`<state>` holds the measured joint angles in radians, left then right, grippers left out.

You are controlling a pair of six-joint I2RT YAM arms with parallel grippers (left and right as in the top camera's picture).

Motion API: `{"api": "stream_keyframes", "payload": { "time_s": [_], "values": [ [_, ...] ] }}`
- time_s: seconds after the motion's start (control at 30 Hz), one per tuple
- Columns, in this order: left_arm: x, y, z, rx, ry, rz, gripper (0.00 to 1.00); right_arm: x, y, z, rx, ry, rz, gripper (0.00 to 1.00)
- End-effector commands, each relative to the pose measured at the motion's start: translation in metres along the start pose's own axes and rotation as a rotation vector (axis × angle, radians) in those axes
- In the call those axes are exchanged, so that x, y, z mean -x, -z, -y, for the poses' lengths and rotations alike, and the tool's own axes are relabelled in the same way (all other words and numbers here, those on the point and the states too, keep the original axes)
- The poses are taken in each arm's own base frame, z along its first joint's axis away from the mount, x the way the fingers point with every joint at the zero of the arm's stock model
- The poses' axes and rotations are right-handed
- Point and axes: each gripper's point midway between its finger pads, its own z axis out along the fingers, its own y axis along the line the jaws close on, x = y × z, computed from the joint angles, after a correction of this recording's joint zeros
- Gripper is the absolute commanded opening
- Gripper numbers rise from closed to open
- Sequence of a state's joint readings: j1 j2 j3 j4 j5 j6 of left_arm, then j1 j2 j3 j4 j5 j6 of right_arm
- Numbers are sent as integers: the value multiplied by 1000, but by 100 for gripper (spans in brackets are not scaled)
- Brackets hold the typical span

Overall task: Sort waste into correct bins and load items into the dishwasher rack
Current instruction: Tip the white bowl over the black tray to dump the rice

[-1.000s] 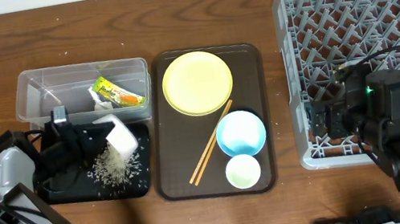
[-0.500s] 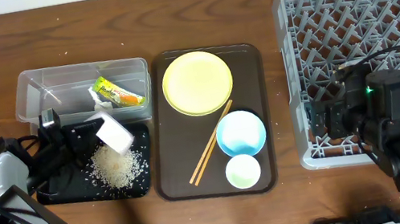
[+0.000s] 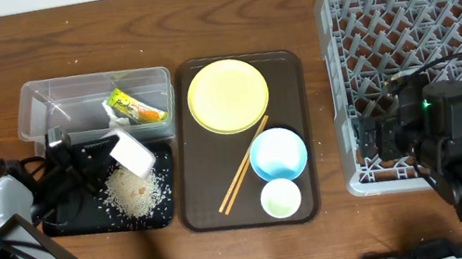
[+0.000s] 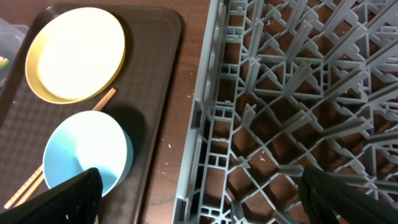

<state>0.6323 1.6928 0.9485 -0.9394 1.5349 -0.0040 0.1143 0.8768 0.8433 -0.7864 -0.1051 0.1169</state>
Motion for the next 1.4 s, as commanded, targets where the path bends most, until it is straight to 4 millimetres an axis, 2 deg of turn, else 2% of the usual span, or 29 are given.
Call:
{"api": "stream_keyframes", "payload": {
  "time_s": [0.0, 0.07, 0.2, 0.27, 0.4, 0.53, 0.57, 0.73, 0.87, 0.97, 1.07, 1.13, 1.37],
  "values": [
    [0, 2, 5, -37, 91, 1, 6, 7, 4, -1, 2, 9, 20, 99],
    [3, 1, -1, -4, 59, 8, 6, 7, 4, -1, 2, 9, 20, 99],
    [6, 4, -30, 163, 64, 29, 6, 7, 4, -1, 2, 9, 19, 99],
    [6, 4, -33, 184, 63, 32, 6, 7, 4, -1, 2, 9, 20, 99],
    [6, 4, -31, 172, 57, 30, 6, 7, 4, -1, 2, 9, 20, 99],
    [3, 1, -1, -1, -135, 8, 6, 7, 4, -1, 2, 9, 20, 99],
    [3, 1, 1, -15, -154, 8, 6, 7, 4, -1, 3, 9, 20, 99],
    [5, 2, -14, 75, -69, 14, 6, 7, 4, -1, 3, 9, 20, 99],
    [3, 2, 6, -38, -199, 9, 6, 7, 4, -1, 2, 9, 20, 99],
    [5, 2, 3, -22, -225, 12, 6, 7, 4, -1, 2, 9, 20, 99],
    [7, 2, -6, 29, -161, 14, 6, 7, 4, -1, 3, 9, 20, 99],
    [5, 2, 7, -41, -236, 12, 6, 7, 4, -1, 3, 9, 20, 99],
    [6, 2, 5, -28, -230, 13, 6, 7, 4, -1, 3, 9, 20, 99]
  ]
}}
